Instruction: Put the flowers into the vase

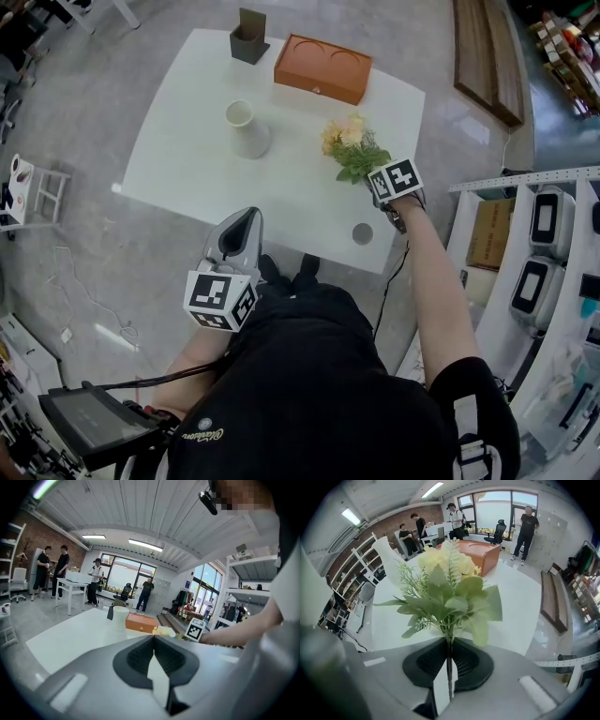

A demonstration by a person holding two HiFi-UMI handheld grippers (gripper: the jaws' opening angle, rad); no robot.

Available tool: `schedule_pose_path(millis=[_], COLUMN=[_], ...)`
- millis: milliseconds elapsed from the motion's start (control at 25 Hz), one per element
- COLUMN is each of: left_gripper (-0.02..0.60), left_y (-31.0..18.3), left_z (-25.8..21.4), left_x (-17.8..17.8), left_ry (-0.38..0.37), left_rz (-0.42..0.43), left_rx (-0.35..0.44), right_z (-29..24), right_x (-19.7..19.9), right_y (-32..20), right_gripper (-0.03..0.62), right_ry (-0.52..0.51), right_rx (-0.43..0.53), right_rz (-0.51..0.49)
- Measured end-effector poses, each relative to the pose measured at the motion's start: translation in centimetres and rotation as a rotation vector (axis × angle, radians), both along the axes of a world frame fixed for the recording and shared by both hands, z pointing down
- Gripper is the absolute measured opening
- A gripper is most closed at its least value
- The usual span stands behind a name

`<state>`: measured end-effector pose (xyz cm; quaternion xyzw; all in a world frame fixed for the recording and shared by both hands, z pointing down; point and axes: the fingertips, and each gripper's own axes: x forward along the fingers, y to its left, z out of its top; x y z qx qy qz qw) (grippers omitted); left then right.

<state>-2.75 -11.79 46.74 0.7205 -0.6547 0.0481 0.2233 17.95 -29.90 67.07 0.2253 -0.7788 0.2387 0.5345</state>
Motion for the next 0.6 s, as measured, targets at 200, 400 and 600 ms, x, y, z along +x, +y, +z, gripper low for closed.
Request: schedule_pose_path(millis=[200, 400, 600], left_gripper=[0.006, 0.006, 0.006], left_y=[0.2, 0.0, -0.3], left_z=[-0.4, -0.9, -1.8], left_x=[-0.3, -0.3, -0.1], left_ry=[-0.001, -0.005, -0.010], left_rz=[-0.005, -0.009, -0.010], left_rx=[0.007, 0.025, 0.048], right_z=[-3.6, -10.2, -17.0], right_x=[-1.5, -3.0, -3.3], right_y=[-0.9, -2.1, -1.5], right_gripper=[0.034, 0.035, 0.035], right_ry=[-0.182, -0.430, -0.642], right_rx=[0.111, 0.304, 0.492], right_rz=[0.089, 0.174, 0.248])
